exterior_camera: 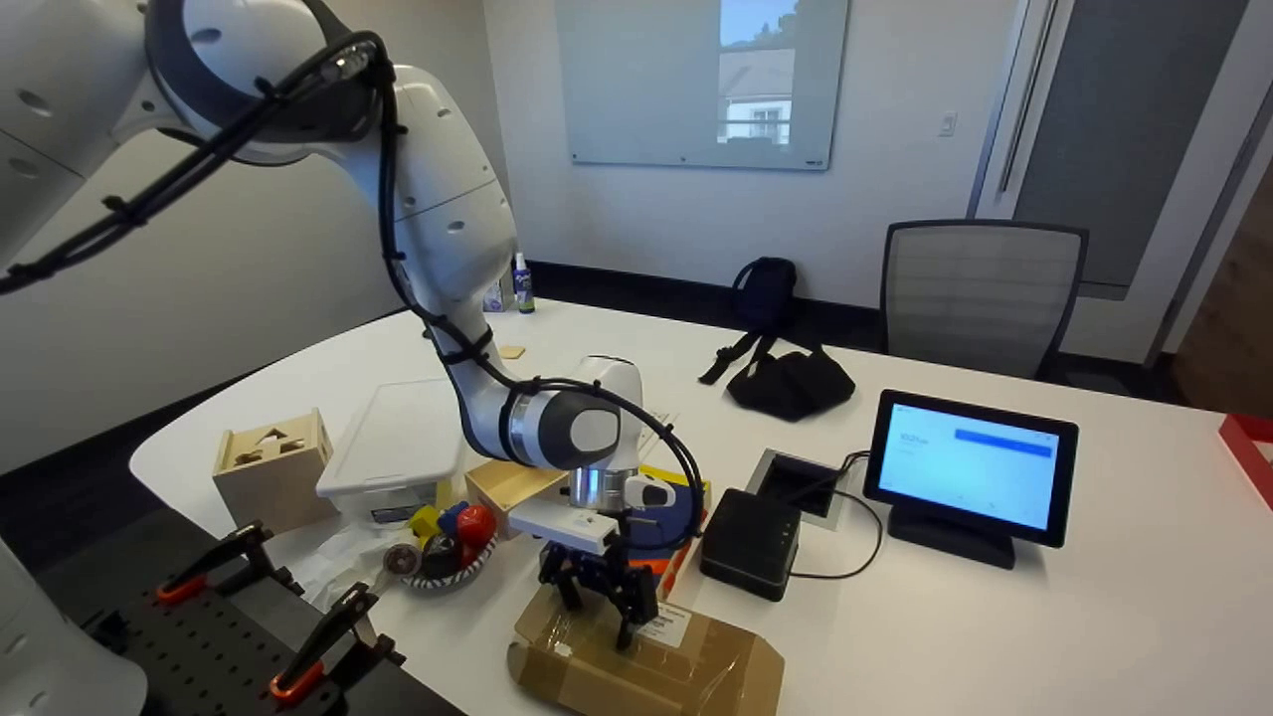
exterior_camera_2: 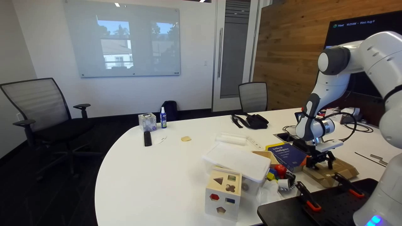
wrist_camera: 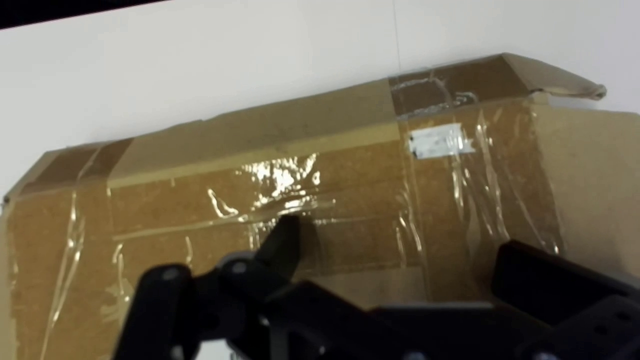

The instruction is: Close the cardboard box

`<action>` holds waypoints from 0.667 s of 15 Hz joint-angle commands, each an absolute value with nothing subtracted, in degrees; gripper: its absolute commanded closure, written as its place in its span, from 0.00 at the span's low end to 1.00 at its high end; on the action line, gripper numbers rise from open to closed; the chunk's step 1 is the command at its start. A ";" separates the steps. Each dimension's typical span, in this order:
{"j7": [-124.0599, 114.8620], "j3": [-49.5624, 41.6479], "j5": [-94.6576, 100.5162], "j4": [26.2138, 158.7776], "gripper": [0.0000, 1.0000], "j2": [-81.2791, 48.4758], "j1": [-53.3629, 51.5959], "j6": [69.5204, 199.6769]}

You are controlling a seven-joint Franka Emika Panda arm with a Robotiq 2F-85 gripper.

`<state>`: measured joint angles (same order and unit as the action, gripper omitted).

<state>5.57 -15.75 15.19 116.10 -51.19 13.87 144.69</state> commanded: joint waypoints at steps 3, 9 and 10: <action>7.39 -14.49 14.42 116.52 0.00 -49.50 14.40 144.57; 14.56 -12.49 14.23 122.98 0.00 -35.41 14.99 138.59; 15.08 -12.26 14.22 124.03 0.00 -32.61 14.78 137.19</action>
